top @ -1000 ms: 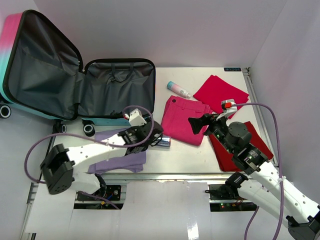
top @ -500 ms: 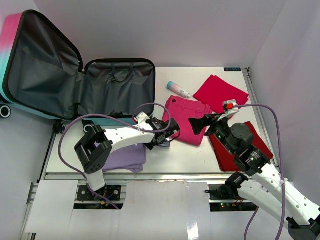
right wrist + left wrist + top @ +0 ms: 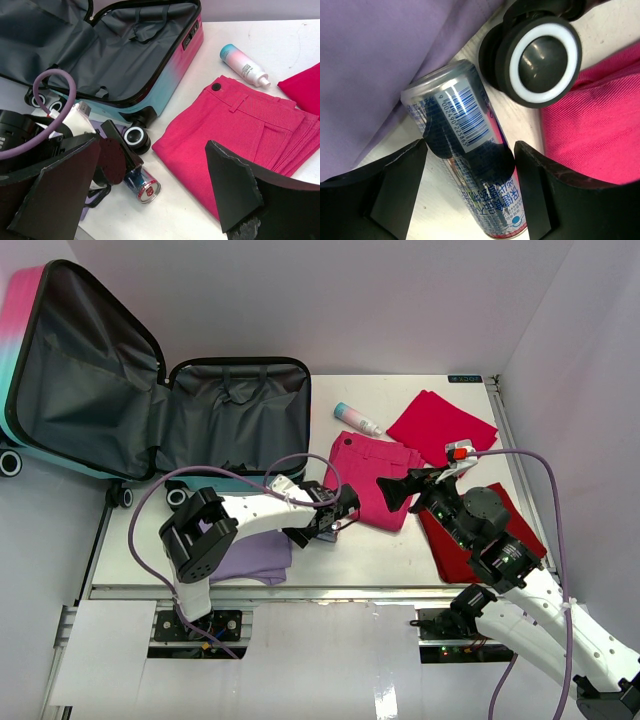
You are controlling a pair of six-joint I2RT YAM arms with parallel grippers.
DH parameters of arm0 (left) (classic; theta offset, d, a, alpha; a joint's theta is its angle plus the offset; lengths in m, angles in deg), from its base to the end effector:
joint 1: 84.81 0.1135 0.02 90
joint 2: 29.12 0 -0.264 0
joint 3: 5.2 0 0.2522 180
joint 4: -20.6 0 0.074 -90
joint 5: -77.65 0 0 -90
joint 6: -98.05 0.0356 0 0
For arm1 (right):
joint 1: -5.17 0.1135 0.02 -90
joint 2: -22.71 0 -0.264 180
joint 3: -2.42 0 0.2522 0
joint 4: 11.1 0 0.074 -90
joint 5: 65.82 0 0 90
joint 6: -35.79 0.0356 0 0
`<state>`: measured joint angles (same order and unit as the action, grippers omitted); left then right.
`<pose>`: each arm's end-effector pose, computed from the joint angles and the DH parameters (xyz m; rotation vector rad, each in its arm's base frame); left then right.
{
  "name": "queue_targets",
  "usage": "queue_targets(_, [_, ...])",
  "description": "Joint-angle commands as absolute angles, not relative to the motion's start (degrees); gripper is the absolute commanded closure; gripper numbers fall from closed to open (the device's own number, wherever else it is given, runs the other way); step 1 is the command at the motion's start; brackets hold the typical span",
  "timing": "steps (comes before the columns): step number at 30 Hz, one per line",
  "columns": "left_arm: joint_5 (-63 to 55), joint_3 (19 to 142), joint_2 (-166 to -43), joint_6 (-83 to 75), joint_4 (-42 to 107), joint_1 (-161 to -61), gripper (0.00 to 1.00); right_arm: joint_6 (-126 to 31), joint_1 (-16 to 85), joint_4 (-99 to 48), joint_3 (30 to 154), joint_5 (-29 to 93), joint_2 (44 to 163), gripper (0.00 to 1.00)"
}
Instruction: Pack the luggage
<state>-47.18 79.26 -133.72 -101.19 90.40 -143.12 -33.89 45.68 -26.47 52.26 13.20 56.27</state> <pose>0.1872 -0.2645 0.1789 -1.0907 2.2893 0.0849 0.1192 0.0930 0.3319 -0.1258 1.5916 0.6856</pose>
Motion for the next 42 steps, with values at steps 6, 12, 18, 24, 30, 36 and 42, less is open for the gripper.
queue_targets(6, [-46.9, 76.9, -135.0, -108.2, 93.0, -146.9, 0.24, -35.4, 45.7, -24.8, 52.5, 13.5, 55.4, 0.07])
queue_targets(12, [-48.8, 75.9, -133.4, -110.2, 94.9, -148.2, 0.78, -35.5, 45.7, -24.7, 52.5, 13.6, 55.0, 0.07])
queue_targets(18, [-55.2, 78.6, -127.7, -103.3, 97.6, -149.6, 1.00, -35.9, 45.7, -24.7, 52.4, 13.5, 54.4, 0.07])
queue_targets(24, [-65.4, 84.5, -118.6, -80.6, 93.0, -149.6, 1.00, -36.1, 45.7, -24.8, 52.5, 13.5, 54.1, 0.07])
queue_targets(30, [-69.0, 82.6, -108.9, -21.5, 54.5, -142.9, 1.00, -36.2, 45.8, -24.8, 52.5, 13.3, 54.2, 0.07])
queue_targets(36, [-44.7, 89.4, -110.7, -3.1, 48.7, -117.9, 1.00, -36.2, 45.7, -26.3, 53.0, 14.0, 53.6, 0.07])
queue_targets(42, [-46.5, 96.6, -122.4, 11.3, 46.8, -105.0, 1.00, -36.3, 45.7, -26.2, 52.7, 14.2, 52.2, 0.07])
